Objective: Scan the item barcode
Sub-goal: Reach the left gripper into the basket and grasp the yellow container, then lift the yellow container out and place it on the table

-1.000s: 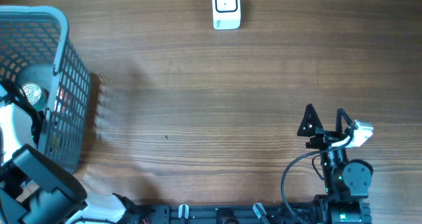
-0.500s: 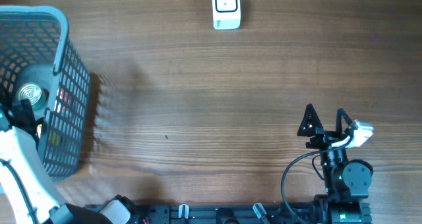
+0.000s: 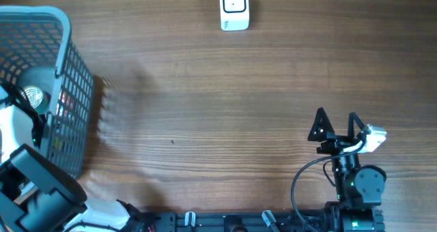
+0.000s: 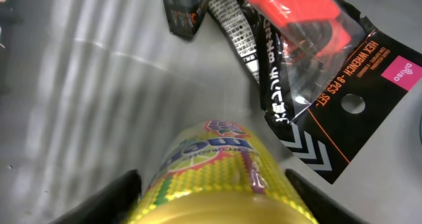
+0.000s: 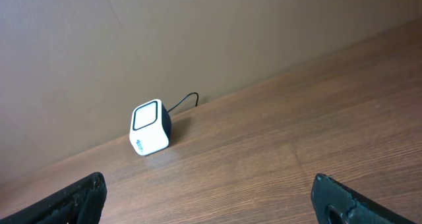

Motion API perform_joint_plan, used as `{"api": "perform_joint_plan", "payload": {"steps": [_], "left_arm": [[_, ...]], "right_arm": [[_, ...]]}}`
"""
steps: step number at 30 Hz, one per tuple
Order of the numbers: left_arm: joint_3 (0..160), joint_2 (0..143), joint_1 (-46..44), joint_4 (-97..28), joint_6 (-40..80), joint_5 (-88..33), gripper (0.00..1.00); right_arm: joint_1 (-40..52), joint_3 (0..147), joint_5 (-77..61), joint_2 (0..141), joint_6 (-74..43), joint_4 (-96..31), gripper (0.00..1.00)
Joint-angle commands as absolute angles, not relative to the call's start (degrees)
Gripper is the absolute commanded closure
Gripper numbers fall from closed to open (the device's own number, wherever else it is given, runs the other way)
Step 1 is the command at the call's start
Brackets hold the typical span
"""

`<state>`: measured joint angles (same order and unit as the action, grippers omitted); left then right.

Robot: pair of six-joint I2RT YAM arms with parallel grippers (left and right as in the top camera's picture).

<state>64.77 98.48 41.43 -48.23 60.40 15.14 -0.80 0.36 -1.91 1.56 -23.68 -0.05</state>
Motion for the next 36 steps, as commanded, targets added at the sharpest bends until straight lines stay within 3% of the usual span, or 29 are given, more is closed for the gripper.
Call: {"api": "perform_joint_plan", "payload": {"steps": [1, 6, 15, 21, 26, 31, 33, 36], "left_arm": [[65.14, 98.48, 41.76, -48.42, 60.25, 16.05, 0.49], [65.17, 97.08, 41.76, -48.88, 60.23, 15.88, 0.59], [65.17, 88.33, 41.76, -50.59, 60.23, 10.09, 0.57], [65.28, 71.07, 41.76, -47.35, 60.25, -7.75, 0.55], [65.28, 54.11, 41.76, -37.1, 60.49, -18.39, 0.5], [65.28, 50.13, 41.69, -32.38, 62.24, -24.91, 0.5], [65.28, 52.82, 38.13, -29.56, 63.7, -32.99, 0.51], [65.28, 57.01, 27.81, -28.16, 63.2, -34.57, 0.51]], "right_arm": [[-0.6, 0.3, -2.66, 1.3, -22.63, 0.08, 0.0], [-0.6, 0.3, -2.66, 1.3, -22.63, 0.08, 0.0], [-0.6, 0.3, -2.66, 1.3, -22.65, 0.08, 0.0], [-0.6, 0.3, -2.66, 1.3, -22.63, 0.08, 0.0], [-0.6, 0.3, -2.66, 1.3, -22.63, 0.08, 0.0], [-0.6, 0.3, -2.66, 1.3, -22.65, 0.08, 0.0], [-0.6, 0.3, -2.66, 1.3, -22.63, 0.08, 0.0], [-0.6, 0.3, -2.66, 1.3, -22.63, 0.08, 0.0]]}}
